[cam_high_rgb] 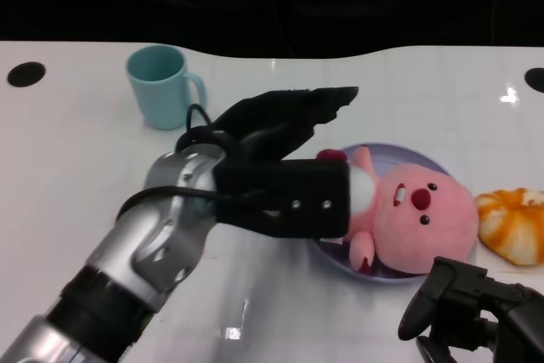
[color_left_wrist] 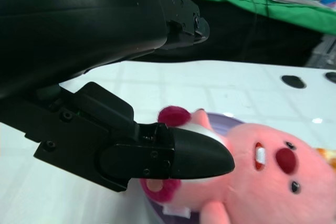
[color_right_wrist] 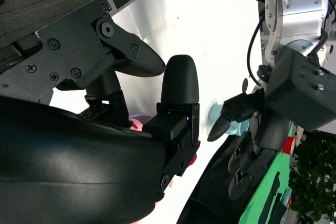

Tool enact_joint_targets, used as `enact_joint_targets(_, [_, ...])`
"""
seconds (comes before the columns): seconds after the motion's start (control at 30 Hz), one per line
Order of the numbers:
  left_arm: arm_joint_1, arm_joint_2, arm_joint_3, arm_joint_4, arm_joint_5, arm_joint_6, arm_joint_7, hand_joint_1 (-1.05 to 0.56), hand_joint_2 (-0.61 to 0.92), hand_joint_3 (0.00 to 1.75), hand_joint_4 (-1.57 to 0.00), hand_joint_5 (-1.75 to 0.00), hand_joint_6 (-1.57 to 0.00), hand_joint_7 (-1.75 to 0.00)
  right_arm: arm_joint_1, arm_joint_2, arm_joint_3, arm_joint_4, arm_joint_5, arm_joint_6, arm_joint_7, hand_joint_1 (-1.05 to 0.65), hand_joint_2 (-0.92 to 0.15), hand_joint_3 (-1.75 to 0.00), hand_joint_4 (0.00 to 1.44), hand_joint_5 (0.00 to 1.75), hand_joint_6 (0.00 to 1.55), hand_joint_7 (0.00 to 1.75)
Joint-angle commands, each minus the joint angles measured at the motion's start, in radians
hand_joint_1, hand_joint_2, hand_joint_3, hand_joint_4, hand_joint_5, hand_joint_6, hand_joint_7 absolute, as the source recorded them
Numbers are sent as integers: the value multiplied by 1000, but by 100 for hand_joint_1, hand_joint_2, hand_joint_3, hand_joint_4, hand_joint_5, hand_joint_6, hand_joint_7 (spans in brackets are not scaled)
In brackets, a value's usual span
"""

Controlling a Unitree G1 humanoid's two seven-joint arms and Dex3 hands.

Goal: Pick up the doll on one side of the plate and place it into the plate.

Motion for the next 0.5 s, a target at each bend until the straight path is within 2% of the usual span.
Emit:
enact_joint_targets(0.03, [82,84,76,-161,-58,-25,-46,-98,92,47,-4,-9,-8,-2,-1,-12,-15,8,6,-6,0,-20,-56,-109,62,175,55,144])
enact_joint_targets(0.33, [269,139,204,-311,-198,-90,-37,-92,92,40,-15,-22,-18,-6,-1,-10,-13,14,12,-5,-1,-20,-57,-108,61,175,55,144])
enact_joint_targets(0.47, [343,147,261,-345,-266,-133,-34,-89,92,37,-16,-37,-24,-7,-2,-11,-14,17,13,-8,0,-19,-58,-107,62,175,55,144])
enact_joint_targets(0.5, [361,149,276,-354,-287,-141,-39,-86,92,37,-14,-47,-27,-7,-3,-11,-14,17,12,-7,-1,-20,-58,-107,62,175,55,144])
